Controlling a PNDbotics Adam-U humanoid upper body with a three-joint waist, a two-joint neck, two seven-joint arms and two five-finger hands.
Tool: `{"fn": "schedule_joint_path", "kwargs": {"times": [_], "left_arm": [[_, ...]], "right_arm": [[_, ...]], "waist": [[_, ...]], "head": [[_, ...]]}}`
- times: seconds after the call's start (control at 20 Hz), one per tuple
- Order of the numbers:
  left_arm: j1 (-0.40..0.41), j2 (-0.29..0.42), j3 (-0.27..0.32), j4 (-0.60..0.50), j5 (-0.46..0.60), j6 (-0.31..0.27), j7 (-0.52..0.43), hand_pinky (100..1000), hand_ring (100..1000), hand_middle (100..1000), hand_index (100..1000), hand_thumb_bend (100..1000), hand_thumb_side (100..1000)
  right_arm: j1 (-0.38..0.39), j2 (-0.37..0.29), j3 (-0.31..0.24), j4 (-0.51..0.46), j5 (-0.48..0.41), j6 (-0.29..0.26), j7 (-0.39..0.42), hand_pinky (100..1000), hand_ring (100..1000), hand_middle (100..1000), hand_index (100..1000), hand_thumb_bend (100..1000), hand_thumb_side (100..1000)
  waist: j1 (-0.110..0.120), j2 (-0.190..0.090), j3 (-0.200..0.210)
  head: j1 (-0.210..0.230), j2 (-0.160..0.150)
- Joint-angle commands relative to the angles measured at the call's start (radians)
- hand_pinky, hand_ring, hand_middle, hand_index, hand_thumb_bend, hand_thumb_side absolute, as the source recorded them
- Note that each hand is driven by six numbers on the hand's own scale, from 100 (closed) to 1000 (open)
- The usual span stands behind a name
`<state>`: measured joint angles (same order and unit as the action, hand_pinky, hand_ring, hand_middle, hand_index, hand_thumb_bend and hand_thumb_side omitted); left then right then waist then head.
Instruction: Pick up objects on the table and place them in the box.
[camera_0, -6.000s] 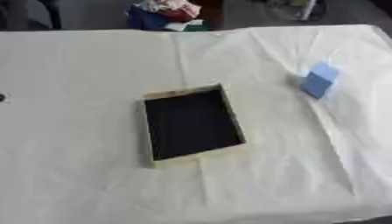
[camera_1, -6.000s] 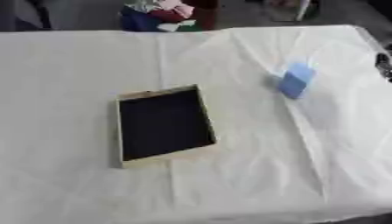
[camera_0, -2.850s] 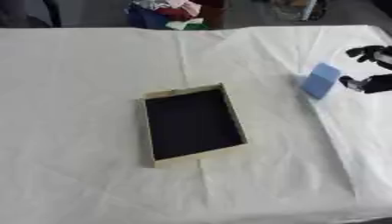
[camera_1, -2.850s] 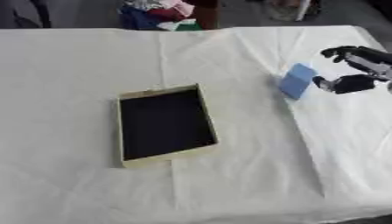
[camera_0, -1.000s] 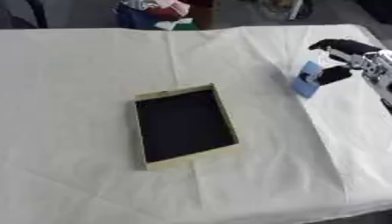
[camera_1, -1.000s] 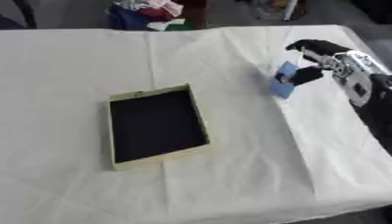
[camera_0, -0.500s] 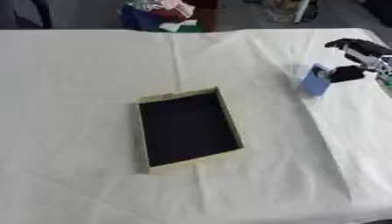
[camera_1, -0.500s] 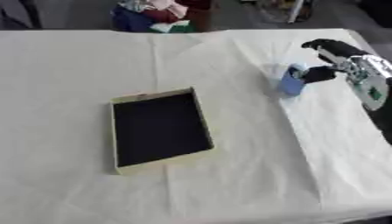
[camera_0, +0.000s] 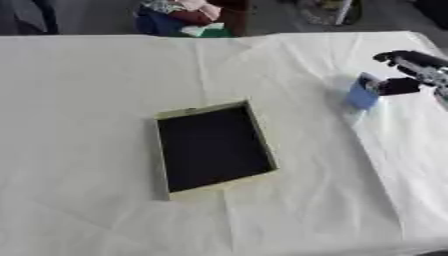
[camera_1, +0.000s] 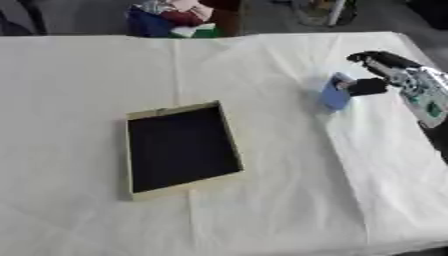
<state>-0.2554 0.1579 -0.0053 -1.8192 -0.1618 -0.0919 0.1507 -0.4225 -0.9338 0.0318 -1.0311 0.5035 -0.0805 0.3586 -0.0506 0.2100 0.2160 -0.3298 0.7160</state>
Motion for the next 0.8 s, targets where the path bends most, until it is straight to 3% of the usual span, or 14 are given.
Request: {"fn": "schedule_joint_path", "kwargs": {"times": [0.05, 0.2, 0.35, 0.4, 0.45, 0.8], "left_arm": [[-0.011, 0.015, 0.000, -0.019, 0.005, -0.001, -0.004, 743, 559, 559, 680, 412, 682], [-0.009, 0.014, 0.001, -0.018, 0.004, -0.001, -0.004, 743, 559, 559, 680, 411, 683], [-0.009, 0.014, 0.001, -0.018, 0.004, -0.001, -0.004, 743, 558, 559, 680, 411, 684], [-0.009, 0.013, 0.001, -0.018, 0.004, -0.001, -0.004, 743, 558, 559, 680, 411, 684], [-0.008, 0.014, 0.002, -0.018, 0.004, -0.001, -0.004, 743, 558, 559, 680, 410, 684], [-0.002, 0.013, 0.002, -0.017, 0.004, -0.002, -0.003, 744, 558, 559, 680, 410, 684]], "right_arm": [[-0.014, -0.022, 0.001, 0.006, -0.009, -0.028, 0.059, 840, 850, 802, 943, 218, 621], [-0.016, -0.015, 0.005, 0.005, -0.006, -0.045, 0.089, 818, 807, 702, 894, 188, 562], [-0.019, -0.012, 0.005, -0.005, -0.001, -0.059, 0.092, 797, 743, 532, 795, 129, 431], [-0.019, -0.012, 0.004, -0.011, 0.002, -0.062, 0.084, 797, 743, 532, 795, 129, 431], [-0.020, -0.013, 0.003, -0.022, 0.004, -0.067, 0.073, 789, 721, 473, 745, 106, 377], [-0.035, -0.032, 0.008, -0.222, -0.004, -0.093, 0.018, 782, 698, 427, 721, 100, 315]], "waist": [[0.002, -0.014, -0.003], [0.002, -0.015, -0.004], [0.002, -0.017, -0.006], [0.002, -0.018, -0.007], [0.003, -0.019, -0.008], [0.004, -0.028, -0.018]], "head": [[-0.003, -0.004], [-0.003, -0.003], [-0.002, -0.001], [-0.001, -0.001], [-0.001, -0.001], [0.002, 0.004]]}}
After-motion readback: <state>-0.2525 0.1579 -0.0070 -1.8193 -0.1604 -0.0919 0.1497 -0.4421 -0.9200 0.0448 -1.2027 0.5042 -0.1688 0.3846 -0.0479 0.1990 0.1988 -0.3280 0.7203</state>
